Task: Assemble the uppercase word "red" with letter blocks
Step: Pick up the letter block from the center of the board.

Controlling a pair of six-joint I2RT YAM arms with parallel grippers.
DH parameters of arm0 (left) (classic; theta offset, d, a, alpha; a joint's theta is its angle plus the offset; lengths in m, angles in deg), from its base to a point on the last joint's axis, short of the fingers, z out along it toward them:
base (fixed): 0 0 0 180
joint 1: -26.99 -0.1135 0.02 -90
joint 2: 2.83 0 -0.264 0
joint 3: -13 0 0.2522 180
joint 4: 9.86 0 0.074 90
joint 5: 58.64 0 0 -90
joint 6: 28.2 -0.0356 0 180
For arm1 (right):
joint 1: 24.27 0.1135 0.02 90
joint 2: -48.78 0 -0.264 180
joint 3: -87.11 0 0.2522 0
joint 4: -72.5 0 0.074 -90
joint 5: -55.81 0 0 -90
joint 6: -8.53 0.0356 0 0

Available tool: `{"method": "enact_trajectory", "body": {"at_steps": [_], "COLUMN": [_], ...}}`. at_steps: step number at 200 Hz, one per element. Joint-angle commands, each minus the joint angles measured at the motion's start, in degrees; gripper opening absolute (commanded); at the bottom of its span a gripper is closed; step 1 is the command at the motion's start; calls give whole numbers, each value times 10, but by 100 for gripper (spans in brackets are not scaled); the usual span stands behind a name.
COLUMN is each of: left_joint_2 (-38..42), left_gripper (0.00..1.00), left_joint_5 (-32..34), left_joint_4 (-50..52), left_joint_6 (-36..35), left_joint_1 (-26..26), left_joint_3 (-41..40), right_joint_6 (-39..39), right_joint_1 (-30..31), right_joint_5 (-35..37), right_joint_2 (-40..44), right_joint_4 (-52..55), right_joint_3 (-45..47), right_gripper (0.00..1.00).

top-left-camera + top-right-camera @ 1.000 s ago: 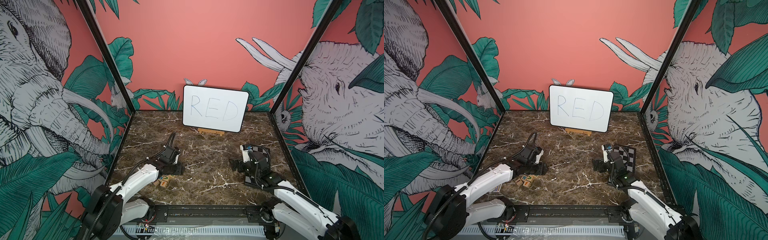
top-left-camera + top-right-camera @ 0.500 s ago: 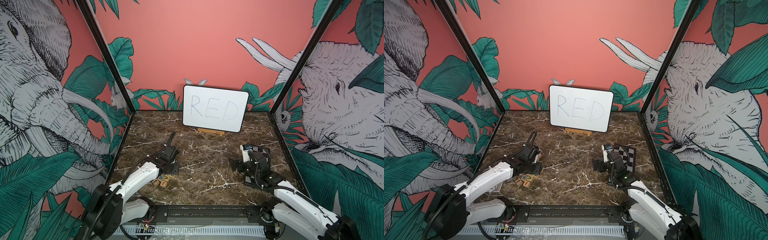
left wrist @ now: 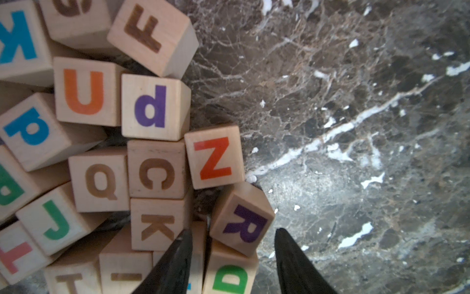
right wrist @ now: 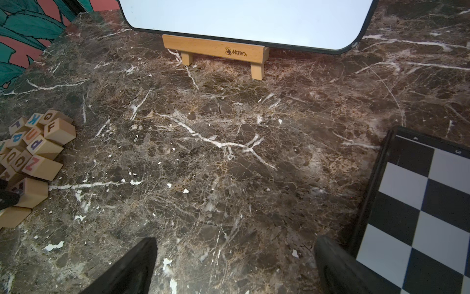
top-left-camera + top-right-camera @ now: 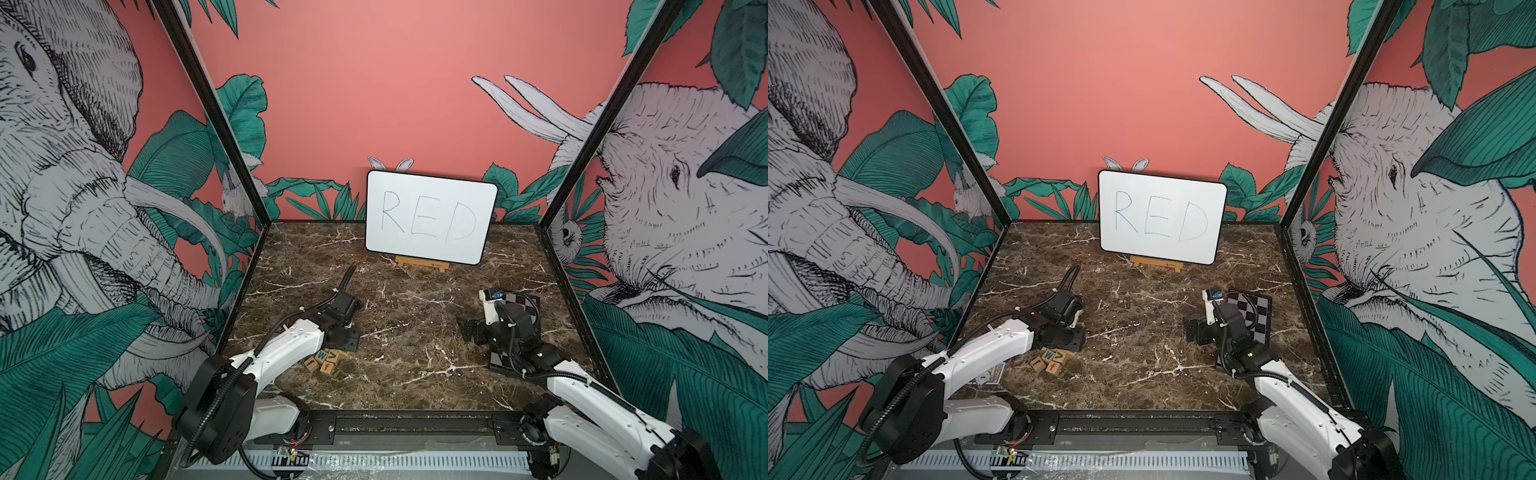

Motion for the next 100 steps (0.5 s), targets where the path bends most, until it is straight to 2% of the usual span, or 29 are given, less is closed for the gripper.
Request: {"method": "enact_trajectory", "body": {"at_steps": [1, 46, 100], "left_joint_2": [-2, 2, -28], "left_gripper": [55, 55, 53], "left_joint_5": [2, 13, 20], "left_joint_4": [5, 12, 12], "left_joint_6": [-3, -6, -12], "left_joint_1": [7, 13, 16], "left_joint_3": [19, 29, 38], "right_joint_6": [-5, -5, -5], "right_joint_1": [4, 5, 5], "right_joint_5": [6, 7, 8], "right_joint_2": [-3, -6, -8], "right_joint_4": [-18, -18, -16], "right_joint_3": [-9, -10, -11], "right_gripper": [96, 96, 96]}}
